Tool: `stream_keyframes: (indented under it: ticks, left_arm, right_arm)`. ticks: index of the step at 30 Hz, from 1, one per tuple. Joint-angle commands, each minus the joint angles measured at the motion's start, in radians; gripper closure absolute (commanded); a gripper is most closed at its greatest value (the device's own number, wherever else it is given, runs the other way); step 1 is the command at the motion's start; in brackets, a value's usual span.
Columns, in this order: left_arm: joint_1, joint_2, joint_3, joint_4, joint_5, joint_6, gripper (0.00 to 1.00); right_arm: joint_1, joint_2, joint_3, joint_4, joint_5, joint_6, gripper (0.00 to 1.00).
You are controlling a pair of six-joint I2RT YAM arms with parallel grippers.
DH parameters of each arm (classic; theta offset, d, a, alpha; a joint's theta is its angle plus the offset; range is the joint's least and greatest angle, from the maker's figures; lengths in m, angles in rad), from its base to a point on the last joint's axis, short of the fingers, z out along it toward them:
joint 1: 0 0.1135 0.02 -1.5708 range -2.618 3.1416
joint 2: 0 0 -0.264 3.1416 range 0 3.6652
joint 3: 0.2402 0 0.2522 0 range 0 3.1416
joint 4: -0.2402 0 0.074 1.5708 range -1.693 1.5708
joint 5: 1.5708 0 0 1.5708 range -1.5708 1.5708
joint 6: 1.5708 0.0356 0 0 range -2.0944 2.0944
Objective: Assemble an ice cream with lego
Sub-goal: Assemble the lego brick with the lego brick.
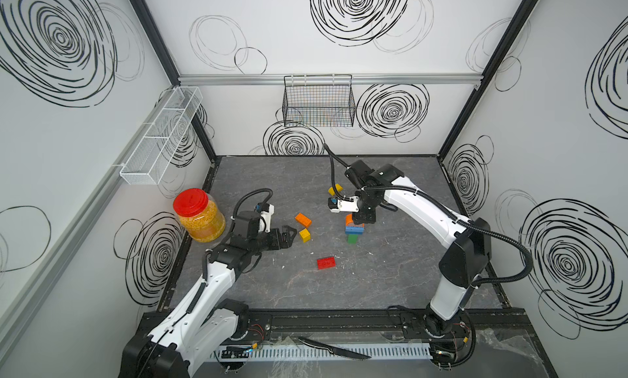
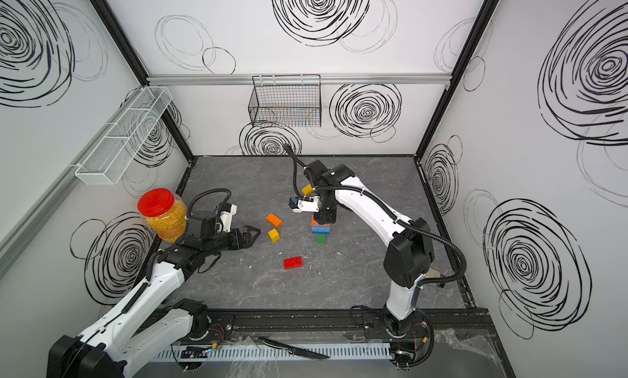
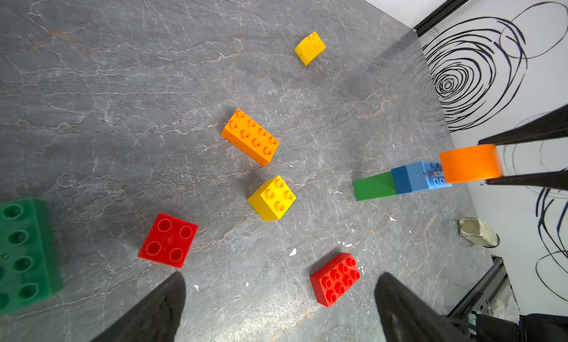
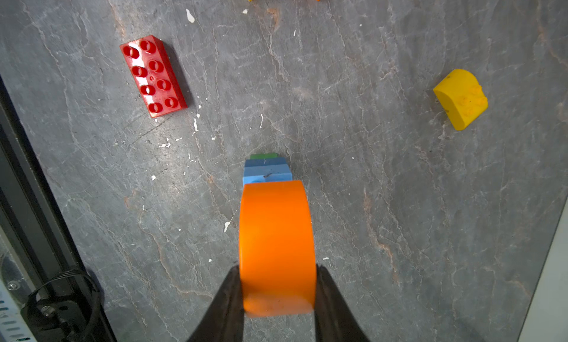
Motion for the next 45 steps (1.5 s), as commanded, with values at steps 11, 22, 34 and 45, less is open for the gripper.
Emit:
stream_keyframes:
  ticks: [11, 22, 34, 45]
  left_arm:
    - [0.008, -0.003, -0.004, 0.03, 0.006, 0.0, 0.01]
    - [0.007, -0.005, -0.004, 0.03, 0.005, 0.0, 0.01]
    - [0.009, -0.006, -0.004, 0.031, 0.008, 0.0, 0.01]
    - [0.01, -0.008, -0.004, 0.031, 0.009, 0.0, 0.01]
  right_arm:
    - [0.009, -0.007, -0.018, -0.009, -0.004, -0.02, 1.0]
    - [0.015, 0.019, -0.03, -0.013, -0.012, -0.02, 1.0]
    - [0.006, 0.006, -0.059, 0.001, -0.007, -0.02, 1.0]
    - [-0.004, 0.017, -0.001, -0.037, -0.051, -0.011, 1.0]
